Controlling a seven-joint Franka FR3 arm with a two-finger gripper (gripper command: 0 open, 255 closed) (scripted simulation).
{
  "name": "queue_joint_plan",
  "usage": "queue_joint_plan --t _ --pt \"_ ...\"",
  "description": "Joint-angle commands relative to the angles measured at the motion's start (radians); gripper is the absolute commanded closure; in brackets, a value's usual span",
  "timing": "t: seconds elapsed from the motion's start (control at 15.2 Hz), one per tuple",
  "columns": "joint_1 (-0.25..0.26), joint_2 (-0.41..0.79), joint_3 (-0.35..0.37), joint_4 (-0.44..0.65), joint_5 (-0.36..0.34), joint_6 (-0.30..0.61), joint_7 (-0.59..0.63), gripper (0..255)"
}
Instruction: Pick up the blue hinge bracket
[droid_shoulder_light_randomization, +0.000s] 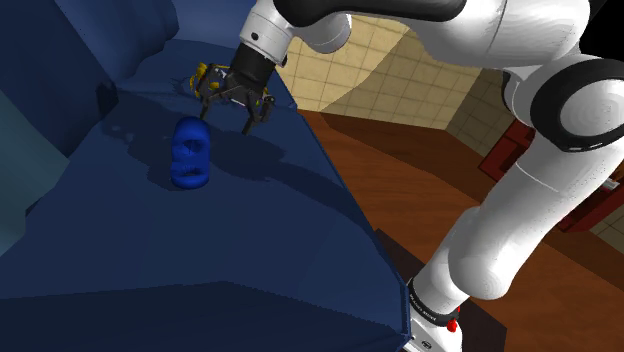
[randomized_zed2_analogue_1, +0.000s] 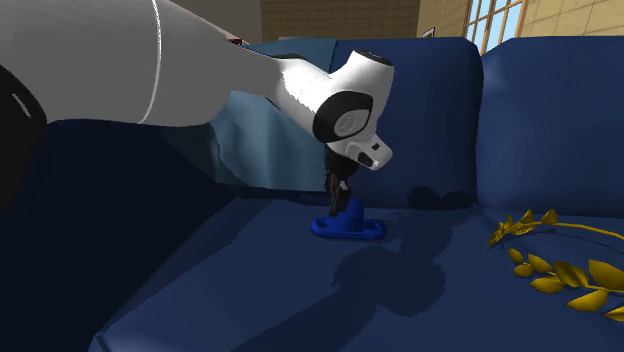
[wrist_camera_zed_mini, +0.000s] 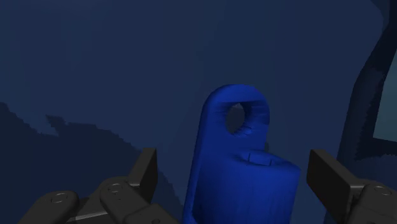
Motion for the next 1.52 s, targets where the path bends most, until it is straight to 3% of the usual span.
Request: queue_joint_plan --t 0.0,0.2,0.79,0.86,1.45 --pt "0.011 0.074 0.011 0.076 0.004 0.008 0.032 0" --pt "0.027 0.160 0.022 0.170 0.004 0.012 0.071 0" --pt "0.029 0.166 0.024 0.080 0.019 0.102 0.033 0" --pt "0.029 0.167 0.024 0.082 0.018 0.101 0.034 255" --pt "0.029 0.166 0.024 0.080 0.018 0.102 0.033 255"
